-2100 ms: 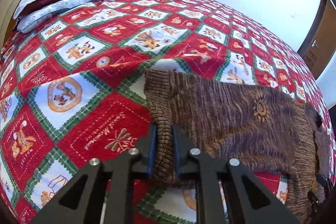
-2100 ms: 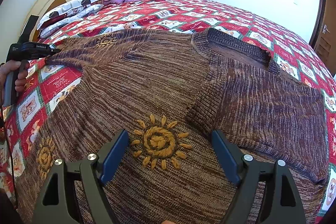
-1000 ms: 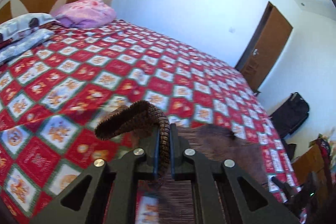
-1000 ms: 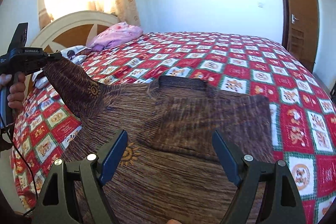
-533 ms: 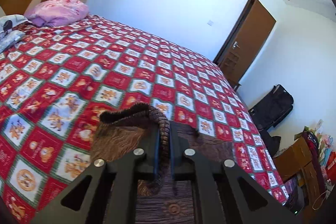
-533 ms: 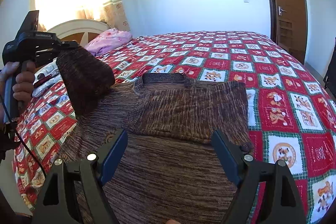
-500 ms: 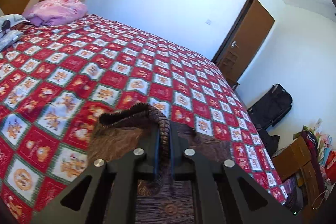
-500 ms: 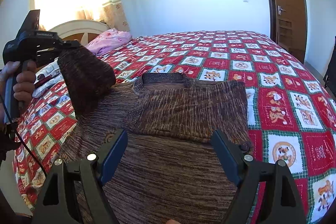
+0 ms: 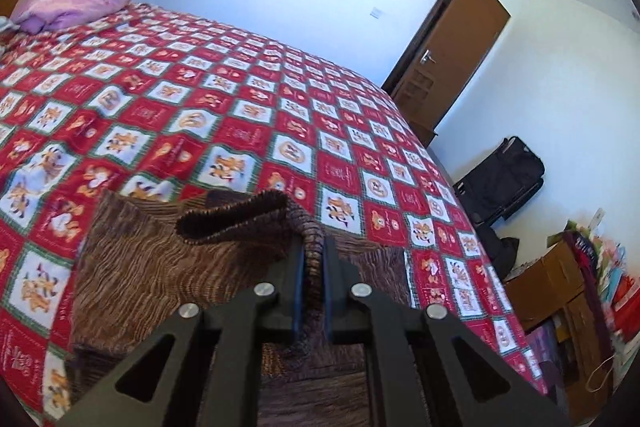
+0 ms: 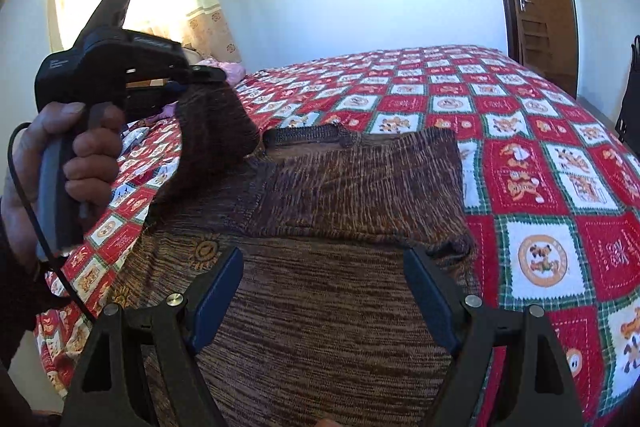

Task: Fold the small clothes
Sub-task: 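Lift the sleeve with the left tool and fold it across the body, then release the sleeve from the left tool onto the sweater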

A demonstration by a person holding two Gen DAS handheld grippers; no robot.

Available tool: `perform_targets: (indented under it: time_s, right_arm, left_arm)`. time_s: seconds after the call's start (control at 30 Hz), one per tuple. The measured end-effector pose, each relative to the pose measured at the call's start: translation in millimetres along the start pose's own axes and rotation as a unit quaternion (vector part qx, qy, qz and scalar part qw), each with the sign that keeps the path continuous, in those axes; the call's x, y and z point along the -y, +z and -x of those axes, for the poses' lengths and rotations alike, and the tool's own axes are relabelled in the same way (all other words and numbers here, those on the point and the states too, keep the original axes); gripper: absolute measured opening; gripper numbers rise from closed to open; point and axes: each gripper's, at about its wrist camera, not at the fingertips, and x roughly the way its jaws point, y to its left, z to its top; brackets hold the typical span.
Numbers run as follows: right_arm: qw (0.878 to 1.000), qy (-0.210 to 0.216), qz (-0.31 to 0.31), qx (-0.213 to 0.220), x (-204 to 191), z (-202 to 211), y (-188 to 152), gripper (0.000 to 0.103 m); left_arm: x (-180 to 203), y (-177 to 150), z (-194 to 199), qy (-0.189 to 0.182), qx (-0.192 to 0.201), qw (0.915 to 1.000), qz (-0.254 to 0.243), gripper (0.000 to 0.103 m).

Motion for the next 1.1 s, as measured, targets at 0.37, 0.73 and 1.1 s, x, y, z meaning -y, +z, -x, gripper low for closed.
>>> perform_targets:
  time_s: [0.37, 0.73, 1.1]
  right_arm:
    - [1.0, -0.008, -0.017, -0.017, 11.7, -9.0, -10.3, 0.083]
    - [0.999, -0.008, -0.015, -0.031, 13.1, -6.2, -9.4, 0.083]
    - [0.993, -0.05, 0.051, -0.095, -26.5, -77.2, 74.6, 0.083]
  left_arm:
    - [21.0, -40.1, -59.1, 0.028, -0.06, 0.9973, -0.031, 0.016]
    - [-44.3, -56.7, 4.3, 0.179, 0.001, 0.9701, -0.164, 0.075]
    - [-147.7, -69.4, -6.4, 0.325, -0.049, 0.933, -0.147, 0.079]
